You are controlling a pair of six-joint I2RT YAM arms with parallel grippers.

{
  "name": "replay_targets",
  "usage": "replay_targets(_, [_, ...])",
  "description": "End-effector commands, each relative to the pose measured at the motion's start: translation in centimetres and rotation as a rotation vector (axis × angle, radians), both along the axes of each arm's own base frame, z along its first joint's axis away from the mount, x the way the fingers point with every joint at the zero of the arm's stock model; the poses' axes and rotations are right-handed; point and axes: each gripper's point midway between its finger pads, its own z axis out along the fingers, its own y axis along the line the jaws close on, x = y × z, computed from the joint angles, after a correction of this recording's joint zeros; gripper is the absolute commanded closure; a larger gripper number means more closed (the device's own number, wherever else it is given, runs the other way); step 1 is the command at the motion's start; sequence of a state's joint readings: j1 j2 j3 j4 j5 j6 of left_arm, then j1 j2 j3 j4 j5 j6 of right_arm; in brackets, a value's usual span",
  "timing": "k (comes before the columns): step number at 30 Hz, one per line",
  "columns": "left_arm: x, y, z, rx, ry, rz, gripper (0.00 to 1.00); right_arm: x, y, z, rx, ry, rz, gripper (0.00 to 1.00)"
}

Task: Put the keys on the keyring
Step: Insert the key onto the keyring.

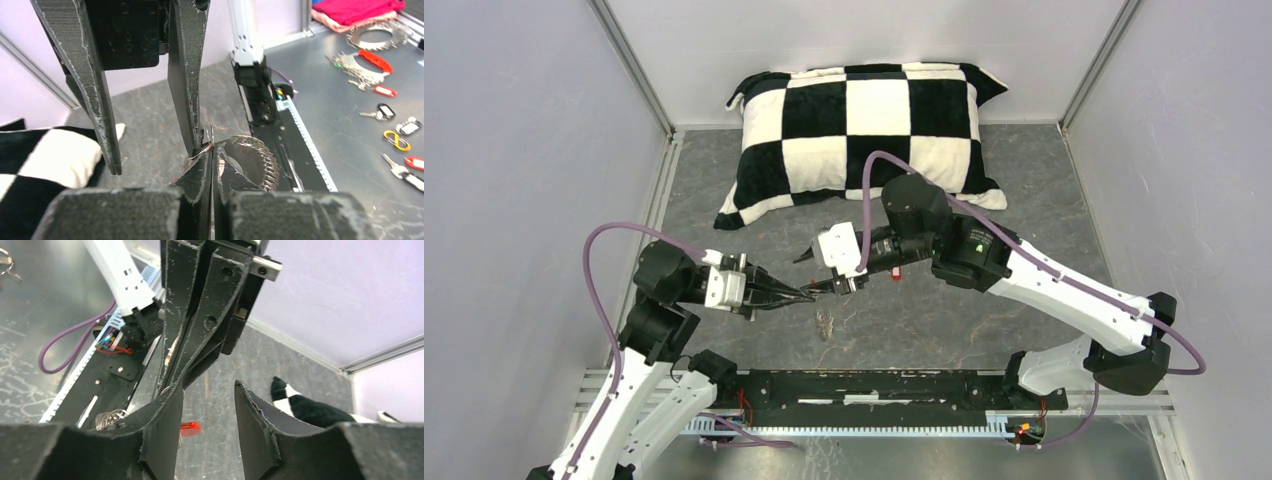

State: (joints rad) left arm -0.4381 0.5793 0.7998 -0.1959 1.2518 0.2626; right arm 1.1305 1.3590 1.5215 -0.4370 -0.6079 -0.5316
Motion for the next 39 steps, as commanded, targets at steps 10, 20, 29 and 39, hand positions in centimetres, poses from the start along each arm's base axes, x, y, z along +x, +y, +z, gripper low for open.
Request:
replay_targets(10, [0.1,-0.1,6.2,-0.165,-0.073,0.048,0.98,0.8,1.5,3.8,0.064,0.025,-0.007,0.46])
replay_targets(20, [-0.6,0.2,5.7,-0.166,-0.11,0.03,0.98,1.2,0.4,4.6,0.079,0.066,0.014,0.44])
replay_targets(29, [-0.8,0.3,5.2,-0.159,-0.132,0.027,0.98,0.5,0.2,5.5,0.117,0.116,0.081,0.44])
replay_targets(39, [-0.8,0.3,5.0,-0.159,-0.139,0.028,0.98,0.4,0.0,5.6,0.122,0.176,0.128,0.43])
